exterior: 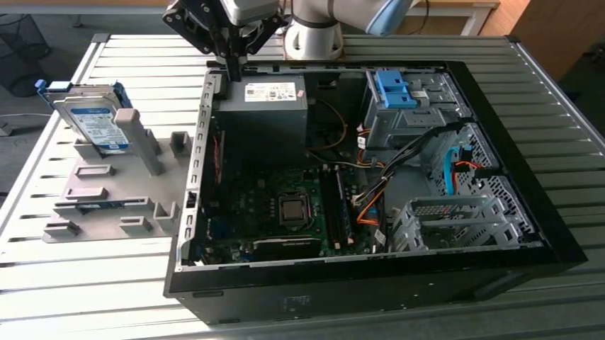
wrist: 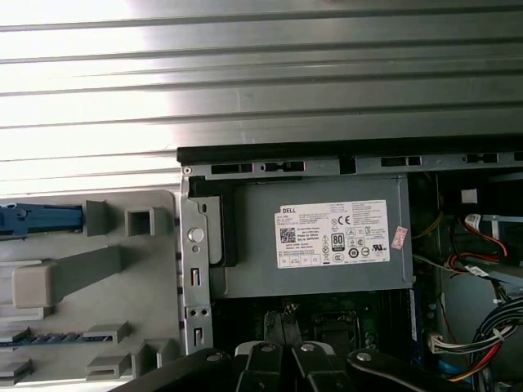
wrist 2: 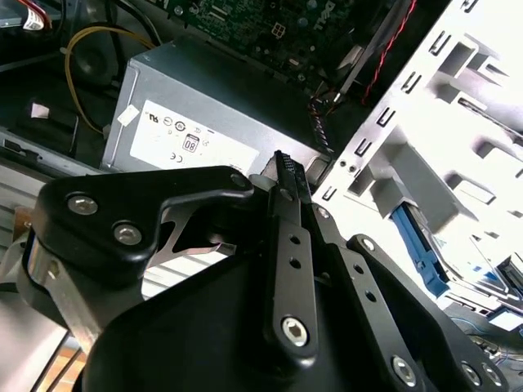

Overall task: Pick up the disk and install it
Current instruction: 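Reach for the disk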

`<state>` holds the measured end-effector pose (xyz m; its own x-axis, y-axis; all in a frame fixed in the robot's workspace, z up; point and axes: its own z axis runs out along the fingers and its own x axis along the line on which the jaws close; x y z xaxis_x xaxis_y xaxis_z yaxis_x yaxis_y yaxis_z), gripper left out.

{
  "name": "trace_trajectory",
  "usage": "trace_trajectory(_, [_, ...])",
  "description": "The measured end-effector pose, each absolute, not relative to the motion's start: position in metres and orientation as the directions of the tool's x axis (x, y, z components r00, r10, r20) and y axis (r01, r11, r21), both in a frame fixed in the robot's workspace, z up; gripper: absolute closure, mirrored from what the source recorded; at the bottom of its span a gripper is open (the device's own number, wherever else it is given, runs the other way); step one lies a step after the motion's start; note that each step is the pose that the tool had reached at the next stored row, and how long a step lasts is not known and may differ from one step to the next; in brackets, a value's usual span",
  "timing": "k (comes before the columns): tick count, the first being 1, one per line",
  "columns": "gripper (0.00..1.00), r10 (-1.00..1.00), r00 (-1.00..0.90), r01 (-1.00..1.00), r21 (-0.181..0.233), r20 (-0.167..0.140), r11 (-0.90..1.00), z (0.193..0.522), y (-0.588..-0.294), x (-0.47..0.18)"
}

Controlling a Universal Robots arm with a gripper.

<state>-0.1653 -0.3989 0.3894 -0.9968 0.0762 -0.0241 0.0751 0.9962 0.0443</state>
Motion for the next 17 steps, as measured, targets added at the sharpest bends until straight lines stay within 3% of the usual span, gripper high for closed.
trace_trajectory(17, [0.89,0.076,-0.997,0.075,0.044,-0.023,0.996,0.3885,-0.3989,-0.1709])
